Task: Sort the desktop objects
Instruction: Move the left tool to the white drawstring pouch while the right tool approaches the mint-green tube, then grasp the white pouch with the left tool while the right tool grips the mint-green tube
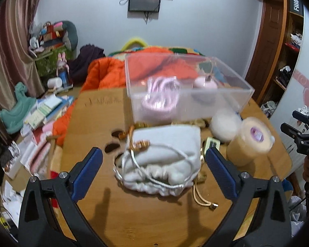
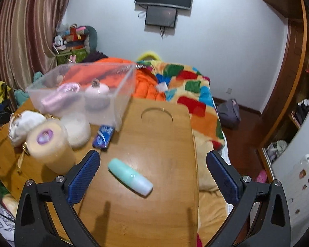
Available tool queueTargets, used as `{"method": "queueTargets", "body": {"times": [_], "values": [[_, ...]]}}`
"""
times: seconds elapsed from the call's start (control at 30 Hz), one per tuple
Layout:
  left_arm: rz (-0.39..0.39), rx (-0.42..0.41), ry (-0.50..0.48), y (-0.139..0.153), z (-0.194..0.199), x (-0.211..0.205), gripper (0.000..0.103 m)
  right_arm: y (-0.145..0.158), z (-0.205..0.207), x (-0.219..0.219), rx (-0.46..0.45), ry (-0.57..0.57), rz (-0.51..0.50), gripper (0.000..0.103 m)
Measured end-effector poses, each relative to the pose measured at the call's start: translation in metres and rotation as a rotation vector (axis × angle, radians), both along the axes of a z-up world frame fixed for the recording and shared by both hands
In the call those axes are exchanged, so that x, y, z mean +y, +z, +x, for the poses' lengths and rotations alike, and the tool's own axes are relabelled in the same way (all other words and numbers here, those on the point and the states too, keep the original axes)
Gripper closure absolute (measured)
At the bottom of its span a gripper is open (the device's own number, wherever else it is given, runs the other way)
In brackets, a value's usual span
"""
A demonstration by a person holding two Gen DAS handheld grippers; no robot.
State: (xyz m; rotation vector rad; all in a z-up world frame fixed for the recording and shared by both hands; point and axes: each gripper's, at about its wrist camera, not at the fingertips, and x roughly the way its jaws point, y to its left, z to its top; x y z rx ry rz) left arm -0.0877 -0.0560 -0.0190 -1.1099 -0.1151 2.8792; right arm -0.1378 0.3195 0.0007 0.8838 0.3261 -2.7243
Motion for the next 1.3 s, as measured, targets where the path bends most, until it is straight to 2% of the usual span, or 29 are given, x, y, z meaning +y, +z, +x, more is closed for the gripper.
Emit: {"method": "queueTargets", "body": {"times": [0.23,0.37,0.63,0.73,0.83,0.93,1.17,1.3], "values": [[0.078,-0.073,-0.027,-0.021,-0.015,-0.001,0.002,-0.025,-0.008,0.006,-0.079,0.017,-0.022,0.000],[0.081,-0.088,-0.032,-0.026,-0.024,0.003,0.002,-0.031,-0.014,0.007,-0.106,0.029,-0.032,0.003],[0.023,-0.112,-0.018,-0.036,-0.039,0.010,0.002,-0.047,-0.023,-0.006,-0.157,0.094,-0.008,0.027],[0.030,-0.109,-0.005,-0.039,-0.040,0.009,0.002,-0.051,-0.027,-0.008,-0.177,0.104,-0.001,0.038],[0.064,-0.114,0.002,-0.043,-0.042,0.003,0.002,-0.052,-0.027,-0.008,-0.188,0.111,-0.015,0.043],[0.117,-0.113,0.007,-0.044,-0.042,-0.004,0.006,-0.051,-0.025,-0.008,-0.198,0.122,-0.026,0.052],[0.161,-0.101,0.024,-0.040,-0.034,-0.014,0.019,-0.050,-0.020,-0.010,-0.194,0.136,-0.028,0.080],[0.221,-0.096,0.036,-0.036,-0.031,-0.024,0.029,-0.049,-0.021,-0.009,-0.200,0.128,-0.044,0.080]]}}
